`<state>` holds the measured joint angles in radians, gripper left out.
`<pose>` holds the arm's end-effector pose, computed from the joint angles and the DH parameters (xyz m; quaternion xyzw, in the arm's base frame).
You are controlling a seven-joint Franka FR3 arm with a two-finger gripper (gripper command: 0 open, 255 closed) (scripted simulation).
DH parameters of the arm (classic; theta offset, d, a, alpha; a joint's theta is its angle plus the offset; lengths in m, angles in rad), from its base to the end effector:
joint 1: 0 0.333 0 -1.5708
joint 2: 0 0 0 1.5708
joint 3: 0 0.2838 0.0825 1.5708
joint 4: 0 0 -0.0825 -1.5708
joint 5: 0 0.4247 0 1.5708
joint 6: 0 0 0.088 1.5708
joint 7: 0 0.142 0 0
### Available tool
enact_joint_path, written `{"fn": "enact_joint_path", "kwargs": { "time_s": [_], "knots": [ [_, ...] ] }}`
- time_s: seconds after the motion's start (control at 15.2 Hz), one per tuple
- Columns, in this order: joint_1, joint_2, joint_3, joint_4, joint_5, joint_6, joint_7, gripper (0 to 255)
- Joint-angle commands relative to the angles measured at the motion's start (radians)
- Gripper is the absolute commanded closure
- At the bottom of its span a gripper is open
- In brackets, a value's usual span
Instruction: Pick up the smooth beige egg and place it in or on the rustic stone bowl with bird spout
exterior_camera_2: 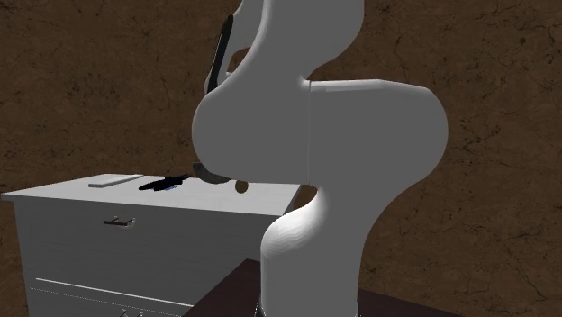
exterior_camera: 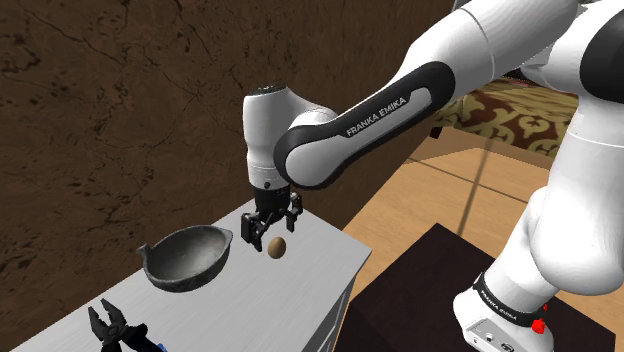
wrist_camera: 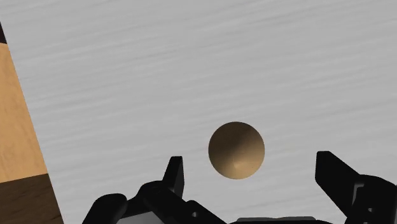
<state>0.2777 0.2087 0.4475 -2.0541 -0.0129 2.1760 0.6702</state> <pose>0.4452 0.3968 0.2492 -0.9983 -0.0286 0.0509 0.0093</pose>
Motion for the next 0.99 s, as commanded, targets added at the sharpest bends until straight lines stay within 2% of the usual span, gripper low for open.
{"fn": "enact_joint_path", "kwargs": {
  "time_s": [0.0,0.26,0.79,0.86,0.92],
  "knots": [
    [0.005,0.018,-0.001,-0.007,-0.008,0.024,0.008,0],
    [0.010,0.044,-0.005,-0.027,-0.022,0.067,0.017,0],
    [0.010,0.044,-0.005,-0.027,-0.022,0.067,0.017,0],
    [0.010,0.044,-0.005,-0.027,-0.022,0.067,0.017,255],
    [0.010,0.044,-0.005,-0.027,-0.022,0.067,0.017,255]
  ]
}}
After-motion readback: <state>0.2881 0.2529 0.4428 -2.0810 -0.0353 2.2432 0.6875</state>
